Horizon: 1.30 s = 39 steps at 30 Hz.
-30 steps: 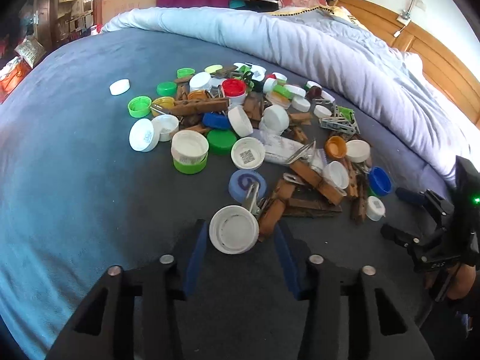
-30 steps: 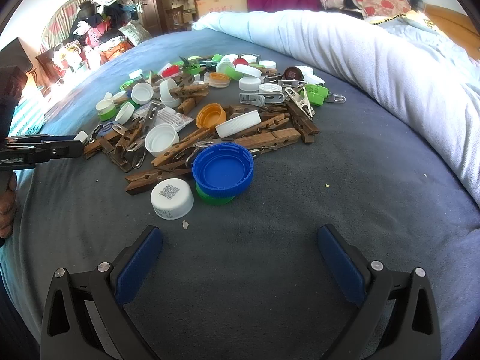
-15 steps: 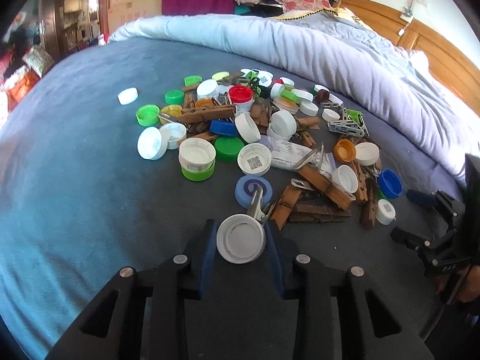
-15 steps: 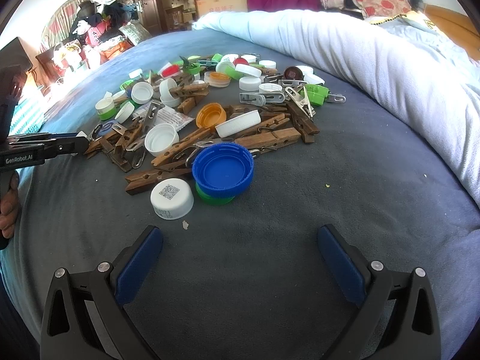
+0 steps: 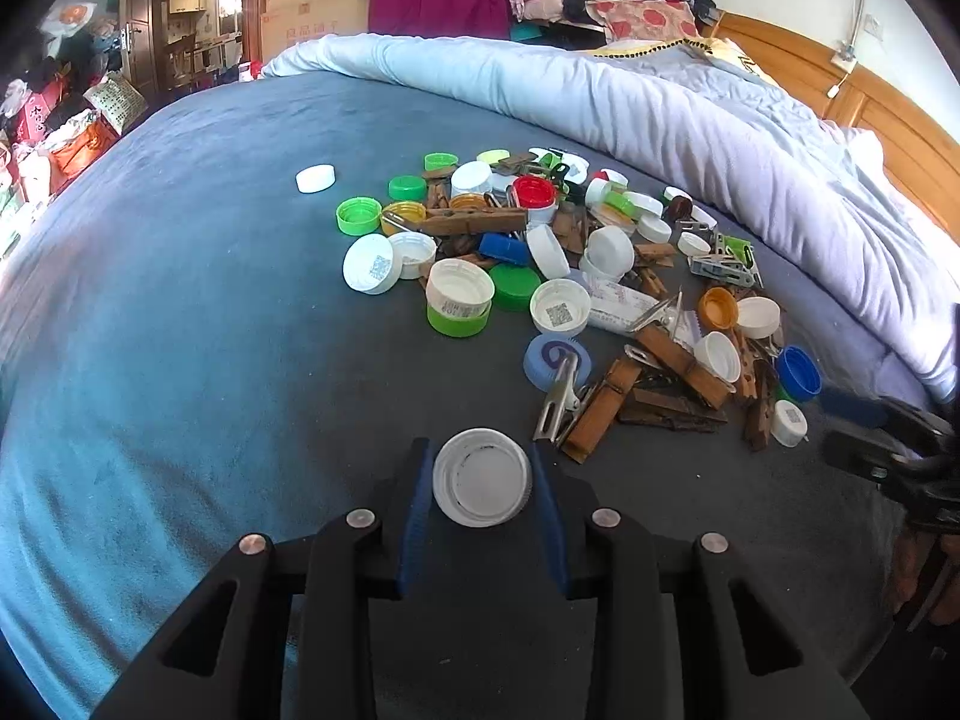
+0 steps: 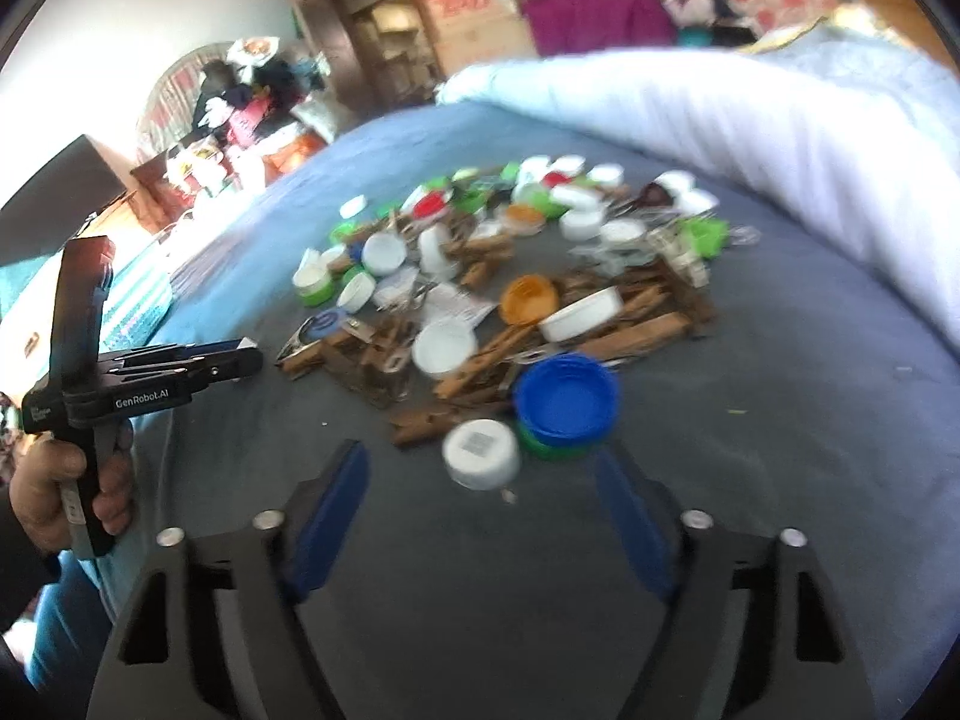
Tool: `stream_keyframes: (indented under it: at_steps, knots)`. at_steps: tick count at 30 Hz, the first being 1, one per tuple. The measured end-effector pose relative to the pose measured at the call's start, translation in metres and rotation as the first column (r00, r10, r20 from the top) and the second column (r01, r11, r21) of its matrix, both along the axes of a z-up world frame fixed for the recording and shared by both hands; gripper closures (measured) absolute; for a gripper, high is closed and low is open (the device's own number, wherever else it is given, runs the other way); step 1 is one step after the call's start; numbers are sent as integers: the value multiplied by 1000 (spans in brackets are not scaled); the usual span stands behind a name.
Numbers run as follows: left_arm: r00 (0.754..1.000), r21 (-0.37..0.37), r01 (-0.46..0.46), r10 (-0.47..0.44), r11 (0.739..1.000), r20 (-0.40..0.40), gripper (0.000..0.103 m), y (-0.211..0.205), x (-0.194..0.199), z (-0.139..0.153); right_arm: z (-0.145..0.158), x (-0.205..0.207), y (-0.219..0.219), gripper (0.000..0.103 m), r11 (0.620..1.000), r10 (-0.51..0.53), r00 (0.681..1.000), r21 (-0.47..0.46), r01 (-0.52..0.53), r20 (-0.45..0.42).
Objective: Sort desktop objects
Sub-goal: 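Grasp the white cap with the left gripper while the right gripper grasps a white QR-code cap, then carry both white caps over the light-blue basket with both grippers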
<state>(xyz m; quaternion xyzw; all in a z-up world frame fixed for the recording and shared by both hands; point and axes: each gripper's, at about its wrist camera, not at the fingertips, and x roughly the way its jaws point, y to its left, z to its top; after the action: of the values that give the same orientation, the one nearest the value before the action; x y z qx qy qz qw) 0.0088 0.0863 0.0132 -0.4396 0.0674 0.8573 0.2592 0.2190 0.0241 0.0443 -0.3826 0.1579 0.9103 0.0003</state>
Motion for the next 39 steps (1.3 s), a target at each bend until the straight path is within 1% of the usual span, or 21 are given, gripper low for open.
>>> stream_keyframes:
  at_steps: [1, 4, 6, 7, 8, 13, 15, 18, 22, 26, 29, 31, 35, 37, 38, 39]
  knots:
    - [1000, 3, 0, 0, 1000, 4, 70, -1, -1, 0, -4, -8, -1, 43, 1000, 10, 1000, -9, -10, 19]
    - [1000, 6, 0, 0, 1000, 6, 69, -2, -2, 0, -13, -21, -2, 52, 1000, 21, 998, 12, -22, 66]
    - [1000, 8, 0, 0, 1000, 7, 69, -3, -2, -1, -14, -24, -3, 62, 999, 22, 997, 35, -24, 78]
    - [1000, 8, -1, 1, 1000, 7, 69, -3, -2, -1, -14, -24, -4, 65, 999, 28, 996, 43, -32, 83]
    - [1000, 8, 0, 0, 1000, 7, 69, -3, -2, -2, -13, -24, -6, 66, 998, 36, 995, 55, -41, 90]
    - [1000, 5, -1, 1, 1000, 4, 69, -3, 0, -2, -20, -23, -7, 66, 994, 43, 994, 95, -53, 97]
    - [1000, 8, -4, 4, 1000, 0, 69, -3, 0, -1, -19, -23, -7, 74, 993, 37, 995, 106, -46, 93]
    - [1000, 20, -10, 10, 1000, -11, 69, -5, 2, 4, -14, -18, -5, 75, 995, 28, 996, 94, -36, 82]
    - [997, 41, -31, 33, 999, -64, 69, -15, 6, 26, 0, -14, -11, 75, 993, 29, 998, 110, -36, 63]
    - [988, 87, -61, 73, 994, -137, 69, -38, 15, 64, 30, -19, -25, 74, 991, 51, 999, 128, -51, 3]
    - [978, 140, -87, 111, 986, -177, 69, -62, 18, 96, 54, -33, -42, 74, 987, 88, 995, 141, -81, -44]
    - [967, 152, -108, 139, 982, -212, 69, -79, 21, 115, 68, -43, -53, 74, 985, 110, 991, 143, -99, -73]
    - [943, 149, -156, 192, 976, -273, 69, -109, 24, 146, 102, -73, -81, 74, 979, 165, 977, 144, -145, -136]
    - [924, 145, -188, 225, 971, -310, 69, -127, 25, 161, 118, -87, -97, 74, 973, 195, 967, 153, -171, -162]
    - [918, 149, -197, 236, 969, -318, 69, -134, 27, 165, 128, -96, -106, 74, 969, 215, 961, 157, -188, -176]
    - [908, 154, -217, 257, 964, -330, 69, -146, 27, 172, 135, -100, -113, 74, 967, 227, 956, 161, -199, -186]
